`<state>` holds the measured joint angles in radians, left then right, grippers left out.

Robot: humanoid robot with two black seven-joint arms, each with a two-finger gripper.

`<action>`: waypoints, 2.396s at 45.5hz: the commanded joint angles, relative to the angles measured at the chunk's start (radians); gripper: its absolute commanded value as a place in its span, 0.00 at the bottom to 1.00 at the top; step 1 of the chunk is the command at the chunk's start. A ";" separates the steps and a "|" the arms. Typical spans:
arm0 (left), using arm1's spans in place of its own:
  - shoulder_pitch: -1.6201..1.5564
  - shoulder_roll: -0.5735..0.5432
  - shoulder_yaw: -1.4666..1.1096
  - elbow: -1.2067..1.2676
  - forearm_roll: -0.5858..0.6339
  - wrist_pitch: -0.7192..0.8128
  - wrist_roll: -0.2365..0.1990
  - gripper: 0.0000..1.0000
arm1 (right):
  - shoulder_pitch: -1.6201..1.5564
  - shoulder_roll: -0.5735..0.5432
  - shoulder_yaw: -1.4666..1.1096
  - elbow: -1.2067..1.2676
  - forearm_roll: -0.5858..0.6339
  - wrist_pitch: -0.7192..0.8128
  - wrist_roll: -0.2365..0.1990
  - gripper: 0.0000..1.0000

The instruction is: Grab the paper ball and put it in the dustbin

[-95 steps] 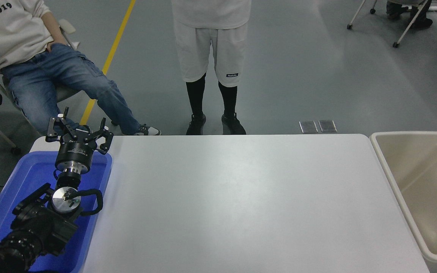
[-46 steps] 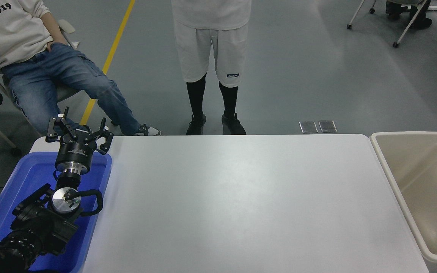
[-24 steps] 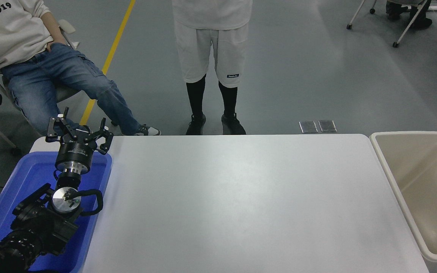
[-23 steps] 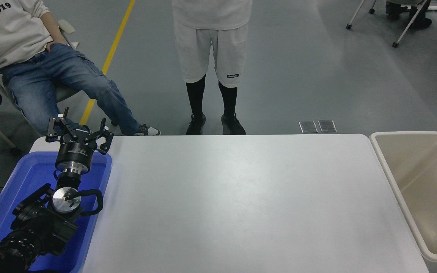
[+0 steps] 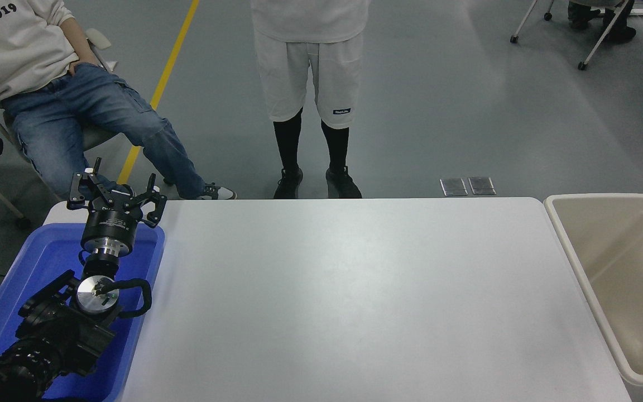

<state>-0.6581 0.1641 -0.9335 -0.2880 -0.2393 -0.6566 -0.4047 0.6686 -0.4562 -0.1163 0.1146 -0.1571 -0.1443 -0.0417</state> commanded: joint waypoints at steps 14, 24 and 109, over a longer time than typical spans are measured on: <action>0.000 0.000 -0.001 0.000 0.000 0.000 0.000 0.99 | -0.006 0.014 0.003 0.002 0.002 -0.097 0.000 0.76; 0.000 0.000 -0.001 0.000 0.000 0.000 0.001 0.99 | -0.003 0.013 0.007 0.004 0.002 -0.097 0.000 0.86; 0.000 0.000 0.001 0.000 0.000 0.000 0.000 0.99 | -0.239 0.051 1.241 0.600 0.004 0.328 0.258 1.00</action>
<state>-0.6579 0.1642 -0.9326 -0.2881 -0.2394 -0.6574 -0.4043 0.4609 -0.4783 1.0804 0.7137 -0.1532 0.0306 0.0940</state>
